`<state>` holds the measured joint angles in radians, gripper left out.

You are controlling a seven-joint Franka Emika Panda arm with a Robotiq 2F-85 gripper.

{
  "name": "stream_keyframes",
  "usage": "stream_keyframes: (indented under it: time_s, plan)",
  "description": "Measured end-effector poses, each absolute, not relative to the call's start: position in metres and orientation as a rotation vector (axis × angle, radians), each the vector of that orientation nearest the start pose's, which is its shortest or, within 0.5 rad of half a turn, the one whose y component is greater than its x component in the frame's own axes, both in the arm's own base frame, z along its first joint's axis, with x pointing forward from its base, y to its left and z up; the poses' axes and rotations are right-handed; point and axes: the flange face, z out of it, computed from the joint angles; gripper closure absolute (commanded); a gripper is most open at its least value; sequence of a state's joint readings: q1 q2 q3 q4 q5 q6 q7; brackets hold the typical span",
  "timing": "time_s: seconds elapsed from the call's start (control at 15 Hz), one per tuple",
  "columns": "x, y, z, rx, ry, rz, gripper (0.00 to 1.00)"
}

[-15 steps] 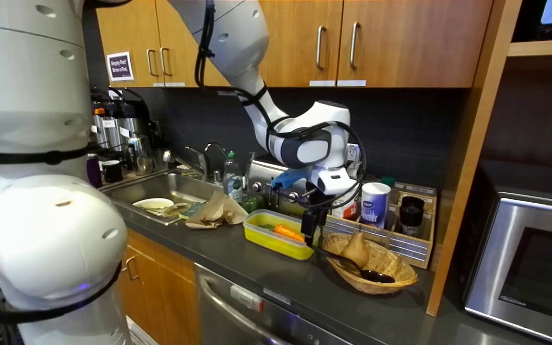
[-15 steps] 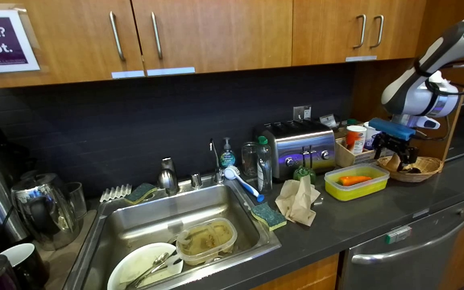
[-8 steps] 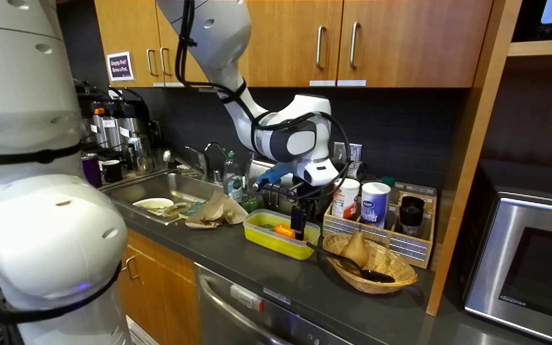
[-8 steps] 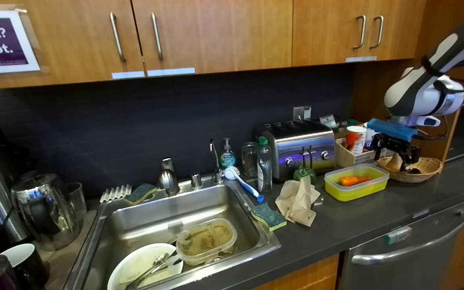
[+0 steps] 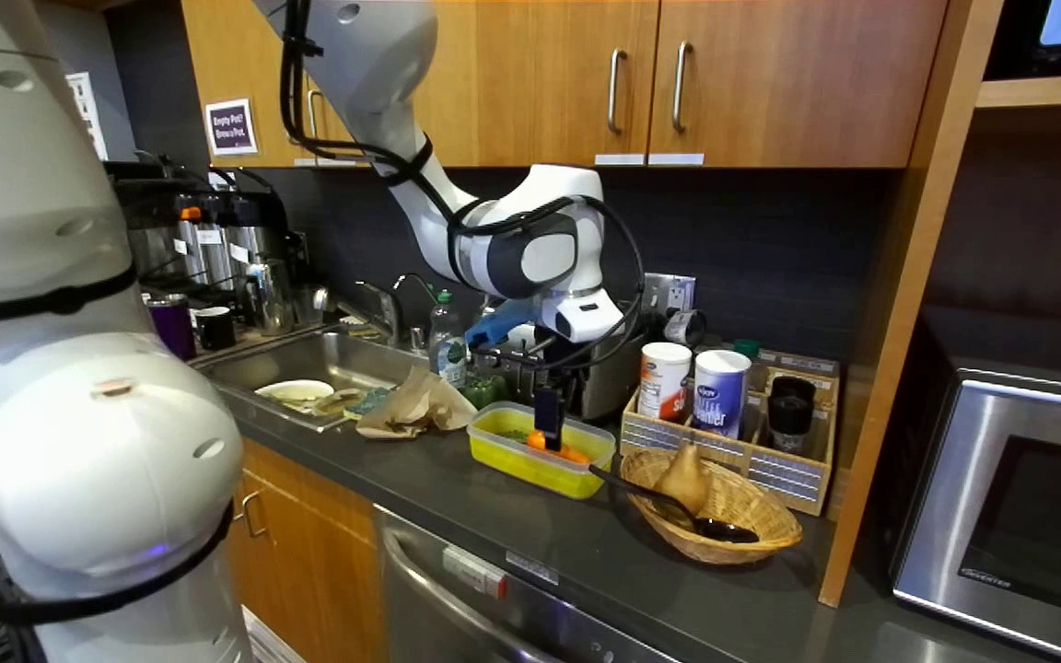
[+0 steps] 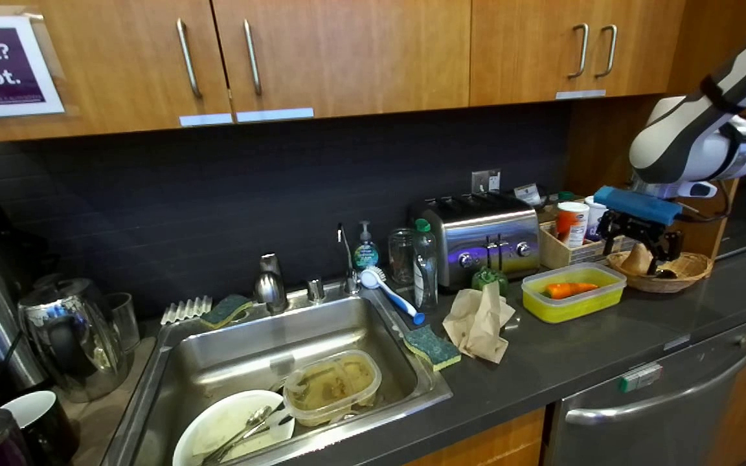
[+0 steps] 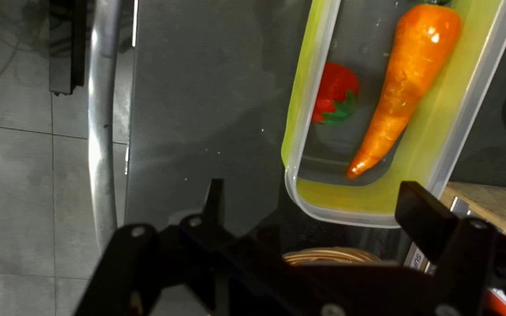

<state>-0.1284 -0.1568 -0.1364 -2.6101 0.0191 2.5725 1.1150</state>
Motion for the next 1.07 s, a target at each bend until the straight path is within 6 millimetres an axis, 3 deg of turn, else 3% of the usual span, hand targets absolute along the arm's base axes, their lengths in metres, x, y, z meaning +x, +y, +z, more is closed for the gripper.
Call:
stream_keyframes:
  time_s: [0.53,1.07]
  plan:
    - [0.41,-0.097,0.336,-2.397,1.861,-0.191,0.0]
    - [0.41,-0.095,0.334,-2.469,1.726,-0.163,0.0]
